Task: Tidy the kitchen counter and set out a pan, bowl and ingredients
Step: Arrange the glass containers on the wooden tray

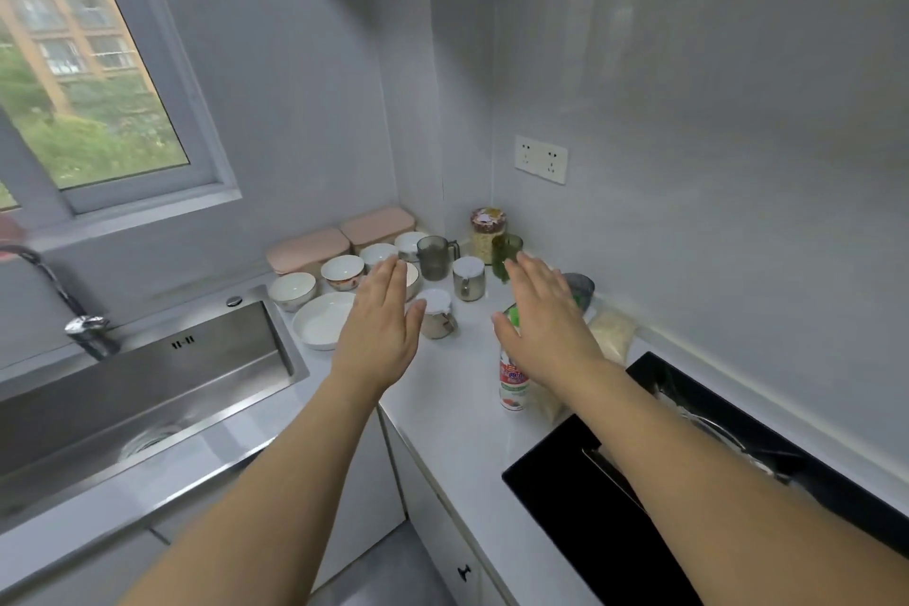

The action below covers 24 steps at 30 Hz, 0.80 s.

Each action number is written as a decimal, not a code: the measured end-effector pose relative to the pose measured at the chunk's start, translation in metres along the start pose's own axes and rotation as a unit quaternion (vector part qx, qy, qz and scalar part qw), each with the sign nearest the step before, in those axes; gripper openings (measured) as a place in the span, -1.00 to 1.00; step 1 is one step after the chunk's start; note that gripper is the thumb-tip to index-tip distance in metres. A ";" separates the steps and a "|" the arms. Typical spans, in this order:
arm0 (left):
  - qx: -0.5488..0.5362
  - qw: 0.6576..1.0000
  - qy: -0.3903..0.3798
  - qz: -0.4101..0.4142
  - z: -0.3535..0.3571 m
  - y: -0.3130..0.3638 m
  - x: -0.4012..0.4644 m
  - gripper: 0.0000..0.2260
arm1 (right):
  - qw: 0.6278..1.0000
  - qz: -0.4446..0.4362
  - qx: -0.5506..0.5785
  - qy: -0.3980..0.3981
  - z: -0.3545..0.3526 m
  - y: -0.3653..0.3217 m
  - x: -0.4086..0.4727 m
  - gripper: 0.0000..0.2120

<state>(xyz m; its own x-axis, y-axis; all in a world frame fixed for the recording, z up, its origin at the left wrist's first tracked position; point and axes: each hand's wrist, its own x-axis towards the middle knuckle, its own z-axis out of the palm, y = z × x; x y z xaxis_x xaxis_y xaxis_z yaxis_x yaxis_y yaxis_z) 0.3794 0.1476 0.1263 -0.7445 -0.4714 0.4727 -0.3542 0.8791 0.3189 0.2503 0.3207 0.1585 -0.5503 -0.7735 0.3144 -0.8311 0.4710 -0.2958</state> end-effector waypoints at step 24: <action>-0.056 0.992 -0.103 0.042 0.079 -0.184 0.203 -0.44 | 0.986 0.165 -0.040 -0.004 0.088 -0.014 0.214 -0.42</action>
<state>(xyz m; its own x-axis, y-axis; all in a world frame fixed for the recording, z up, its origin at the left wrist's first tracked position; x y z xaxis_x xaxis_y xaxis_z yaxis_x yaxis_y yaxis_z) 0.2491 -0.1045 0.0987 -0.8727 -0.3625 0.3272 -0.2296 0.8959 0.3803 0.1520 0.1115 0.1507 -0.7907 -0.5766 0.2055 -0.6115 0.7283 -0.3091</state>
